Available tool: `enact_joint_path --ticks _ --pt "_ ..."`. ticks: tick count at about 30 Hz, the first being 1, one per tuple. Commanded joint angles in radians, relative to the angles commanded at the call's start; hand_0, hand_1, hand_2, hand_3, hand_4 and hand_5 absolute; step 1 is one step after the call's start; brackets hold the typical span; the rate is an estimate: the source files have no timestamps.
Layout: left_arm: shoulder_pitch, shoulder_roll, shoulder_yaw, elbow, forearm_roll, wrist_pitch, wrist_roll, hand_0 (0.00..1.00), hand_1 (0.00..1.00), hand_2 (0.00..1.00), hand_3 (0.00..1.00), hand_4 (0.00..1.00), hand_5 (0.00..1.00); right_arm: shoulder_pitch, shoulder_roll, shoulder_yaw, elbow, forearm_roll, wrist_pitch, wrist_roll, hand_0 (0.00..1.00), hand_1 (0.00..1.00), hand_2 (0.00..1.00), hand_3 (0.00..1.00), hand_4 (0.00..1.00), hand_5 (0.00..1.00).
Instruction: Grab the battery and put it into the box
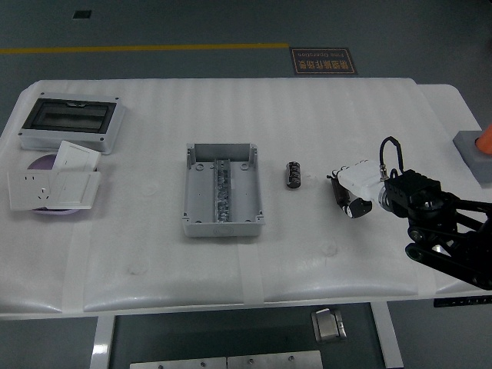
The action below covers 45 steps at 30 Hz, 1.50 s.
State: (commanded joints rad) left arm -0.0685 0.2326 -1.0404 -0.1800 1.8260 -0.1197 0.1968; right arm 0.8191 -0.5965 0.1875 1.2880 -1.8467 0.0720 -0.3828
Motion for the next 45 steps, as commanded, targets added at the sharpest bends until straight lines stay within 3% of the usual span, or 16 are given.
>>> enact_joint_path --ticks 9,17,24,28,33,42,43,45 --pt "0.0 -0.002 0.006 0.0 -0.003 0.0 -0.003 0.639 0.639 0.574 0.593 0.554 0.15 -0.011 -0.009 0.041 0.004 -0.009 -0.02 0.012 0.76 0.647 0.634 0.672 0.179 0.033" --pt "0.004 -0.004 -0.002 0.0 0.007 -0.002 -0.002 0.639 0.639 0.574 0.593 0.554 0.151 -0.054 -0.015 0.211 0.11 0.056 -0.06 0.038 0.745 0.633 0.611 0.657 0.182 0.003" --pt "0.012 -0.007 -0.014 0.0 0.022 -0.004 0.0 0.639 0.64 0.574 0.593 0.555 0.151 -0.108 0.086 0.37 0.207 0.179 -0.116 0.082 0.74 0.628 0.605 0.655 0.185 0.002" --pt "0.018 -0.008 -0.018 0.0 0.025 -0.005 0.003 0.639 0.639 0.574 0.593 0.555 0.149 -0.127 0.161 0.4 0.243 0.262 -0.185 0.136 0.731 0.627 0.609 0.657 0.187 0.002" --pt "0.021 -0.005 -0.023 0.0 0.03 -0.007 0.007 0.639 0.639 0.574 0.592 0.556 0.15 -0.137 0.226 0.34 0.23 0.324 -0.224 0.178 0.732 0.63 0.618 0.664 0.203 0.002" --pt "0.027 -0.001 -0.03 -0.001 0.035 -0.009 0.011 0.639 0.64 0.574 0.593 0.556 0.149 -0.186 0.292 0.313 0.168 0.252 -0.254 0.183 0.734 0.635 0.668 0.689 0.205 0.051" --pt "0.028 -0.001 -0.03 -0.001 0.035 -0.01 0.012 0.639 0.64 0.574 0.593 0.557 0.15 -0.189 0.295 0.313 0.164 0.249 -0.256 0.183 0.841 0.749 0.809 0.998 0.444 0.176" --pt "0.028 -0.002 -0.03 -0.001 0.033 -0.009 0.012 0.639 0.64 0.574 0.593 0.557 0.15 -0.193 0.297 0.312 0.158 0.242 -0.254 0.178 0.841 0.749 0.809 0.998 0.444 0.176"
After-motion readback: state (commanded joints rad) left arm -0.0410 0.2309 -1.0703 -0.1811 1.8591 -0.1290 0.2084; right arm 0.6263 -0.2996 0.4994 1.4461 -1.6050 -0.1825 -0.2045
